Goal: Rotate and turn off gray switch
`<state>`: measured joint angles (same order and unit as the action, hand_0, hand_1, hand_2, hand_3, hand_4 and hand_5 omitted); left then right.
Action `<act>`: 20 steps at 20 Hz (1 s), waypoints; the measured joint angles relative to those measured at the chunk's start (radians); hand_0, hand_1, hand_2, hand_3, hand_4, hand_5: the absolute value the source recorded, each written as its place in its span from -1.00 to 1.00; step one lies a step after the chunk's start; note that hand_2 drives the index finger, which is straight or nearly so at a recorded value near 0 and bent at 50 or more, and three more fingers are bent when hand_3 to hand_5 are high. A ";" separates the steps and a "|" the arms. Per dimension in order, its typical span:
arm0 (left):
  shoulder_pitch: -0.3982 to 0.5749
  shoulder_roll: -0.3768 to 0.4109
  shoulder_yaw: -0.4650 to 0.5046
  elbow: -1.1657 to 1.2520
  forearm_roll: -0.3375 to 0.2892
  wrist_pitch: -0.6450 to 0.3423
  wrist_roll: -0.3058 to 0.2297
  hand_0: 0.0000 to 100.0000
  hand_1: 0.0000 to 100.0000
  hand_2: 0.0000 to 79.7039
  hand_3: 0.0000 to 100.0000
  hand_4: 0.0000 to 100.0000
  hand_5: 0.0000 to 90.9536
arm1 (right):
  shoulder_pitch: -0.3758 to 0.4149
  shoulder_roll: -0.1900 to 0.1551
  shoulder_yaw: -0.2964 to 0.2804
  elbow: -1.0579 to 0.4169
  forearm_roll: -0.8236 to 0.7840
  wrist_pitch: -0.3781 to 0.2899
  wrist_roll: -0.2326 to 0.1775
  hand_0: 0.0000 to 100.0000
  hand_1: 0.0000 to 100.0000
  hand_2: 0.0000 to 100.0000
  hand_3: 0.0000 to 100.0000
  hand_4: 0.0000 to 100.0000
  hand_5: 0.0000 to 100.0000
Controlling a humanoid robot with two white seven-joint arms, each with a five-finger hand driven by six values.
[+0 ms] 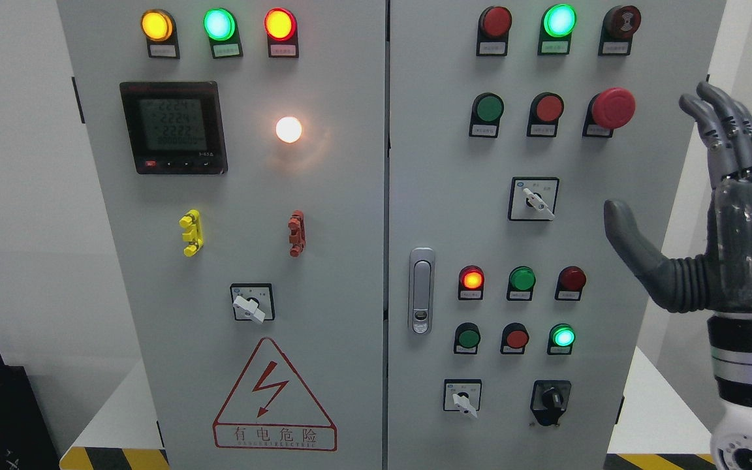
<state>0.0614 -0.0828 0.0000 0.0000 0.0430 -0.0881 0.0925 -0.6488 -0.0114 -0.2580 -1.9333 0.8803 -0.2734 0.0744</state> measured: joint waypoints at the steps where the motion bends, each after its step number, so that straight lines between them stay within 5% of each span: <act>1: 0.000 0.000 0.000 0.000 0.000 0.000 0.000 -0.76 -0.22 -1.00 -1.00 -1.00 -1.00 | 0.000 -0.002 0.000 0.000 0.000 0.000 0.000 -0.48 -0.48 -1.00 -1.00 -1.00 -1.00; 15: 0.000 0.000 0.000 0.000 0.000 0.000 -0.004 -0.76 -0.22 -1.00 -1.00 -1.00 -1.00 | -0.002 -0.006 0.000 -0.001 0.000 0.000 0.000 -0.47 -0.47 -1.00 -0.89 -1.00 -1.00; 16: 0.000 0.000 0.000 0.000 0.000 0.000 -0.004 -0.76 -0.22 -1.00 -1.00 -1.00 -1.00 | -0.002 -0.004 0.000 -0.001 0.000 0.000 0.000 -0.47 -0.45 -0.97 -0.65 -0.70 -0.71; 20: 0.000 0.000 0.000 0.000 0.000 0.000 -0.001 -0.76 -0.22 -1.00 -1.00 -1.00 -1.00 | 0.002 0.000 0.002 -0.001 -0.003 0.000 0.002 -0.47 -0.32 -0.90 0.06 -0.10 0.03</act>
<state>0.0614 -0.0828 0.0000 0.0000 0.0430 -0.0881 0.0920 -0.6470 -0.0111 -0.2562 -1.9343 0.8776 -0.2734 0.0761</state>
